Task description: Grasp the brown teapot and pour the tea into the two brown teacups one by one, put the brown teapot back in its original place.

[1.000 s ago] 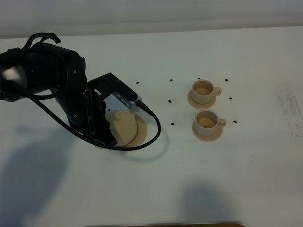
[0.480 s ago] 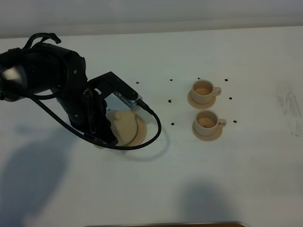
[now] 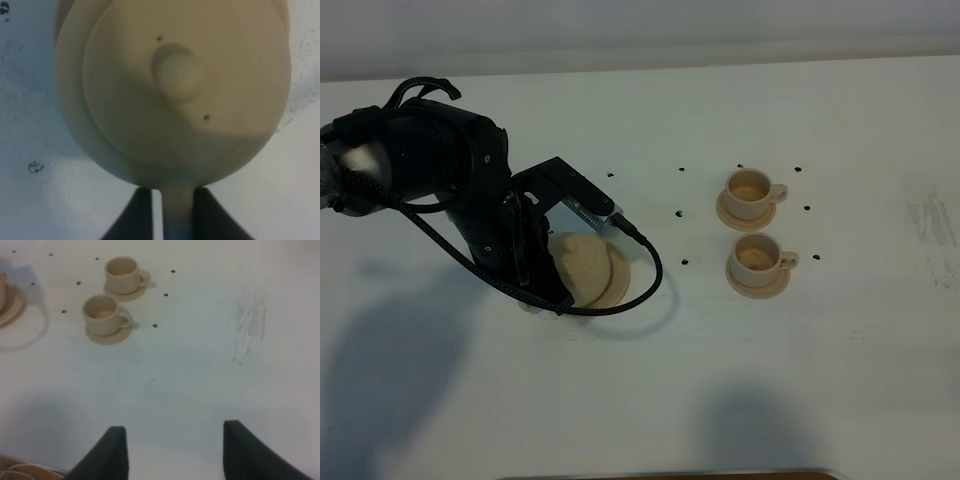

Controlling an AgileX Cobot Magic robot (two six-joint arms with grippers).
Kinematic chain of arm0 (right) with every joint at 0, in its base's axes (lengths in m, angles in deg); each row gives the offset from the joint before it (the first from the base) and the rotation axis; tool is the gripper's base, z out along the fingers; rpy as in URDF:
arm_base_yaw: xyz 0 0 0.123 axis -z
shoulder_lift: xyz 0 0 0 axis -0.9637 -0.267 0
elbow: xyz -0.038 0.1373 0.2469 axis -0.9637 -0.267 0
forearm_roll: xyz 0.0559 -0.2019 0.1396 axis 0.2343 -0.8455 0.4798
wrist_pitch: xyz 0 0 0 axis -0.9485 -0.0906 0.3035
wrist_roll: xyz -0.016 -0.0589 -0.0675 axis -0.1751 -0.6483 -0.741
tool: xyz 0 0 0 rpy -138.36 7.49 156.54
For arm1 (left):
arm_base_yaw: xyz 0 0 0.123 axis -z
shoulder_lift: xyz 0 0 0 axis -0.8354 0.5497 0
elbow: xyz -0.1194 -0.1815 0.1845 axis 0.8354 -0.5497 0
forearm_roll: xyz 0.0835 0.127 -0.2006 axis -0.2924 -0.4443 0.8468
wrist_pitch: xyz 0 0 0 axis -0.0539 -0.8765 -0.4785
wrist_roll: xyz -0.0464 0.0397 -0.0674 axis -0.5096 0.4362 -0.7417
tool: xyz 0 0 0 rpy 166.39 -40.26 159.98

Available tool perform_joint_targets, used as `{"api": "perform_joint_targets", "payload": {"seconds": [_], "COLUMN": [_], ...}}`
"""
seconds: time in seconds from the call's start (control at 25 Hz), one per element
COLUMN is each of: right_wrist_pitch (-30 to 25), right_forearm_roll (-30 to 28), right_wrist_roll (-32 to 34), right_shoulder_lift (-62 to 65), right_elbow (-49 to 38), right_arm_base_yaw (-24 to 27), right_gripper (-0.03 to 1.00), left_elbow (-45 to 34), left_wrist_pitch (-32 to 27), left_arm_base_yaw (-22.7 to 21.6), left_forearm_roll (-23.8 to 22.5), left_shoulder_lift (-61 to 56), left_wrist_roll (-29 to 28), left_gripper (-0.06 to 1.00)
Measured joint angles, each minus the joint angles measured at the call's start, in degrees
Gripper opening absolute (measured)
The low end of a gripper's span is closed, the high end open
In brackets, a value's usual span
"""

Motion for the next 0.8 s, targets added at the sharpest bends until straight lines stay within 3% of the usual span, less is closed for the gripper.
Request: {"api": "perform_joint_targets", "payload": {"seconds": [0.8], "right_wrist_pitch": [0.0], "right_forearm_roll": [0.0], "right_wrist_roll": [0.0], "right_shoulder_lift": [0.0], "right_elbow": [0.0], "right_arm_base_yaw": [0.0], "right_gripper": [0.44], "left_elbow": [0.0], "left_wrist_pitch": [0.3], "left_arm_base_yaw": [1.6], "left_forearm_roll": [-0.2], "left_shoulder_lift": [-5.2], "left_wrist_roll": [-0.1], "left_gripper": [0.08]}}
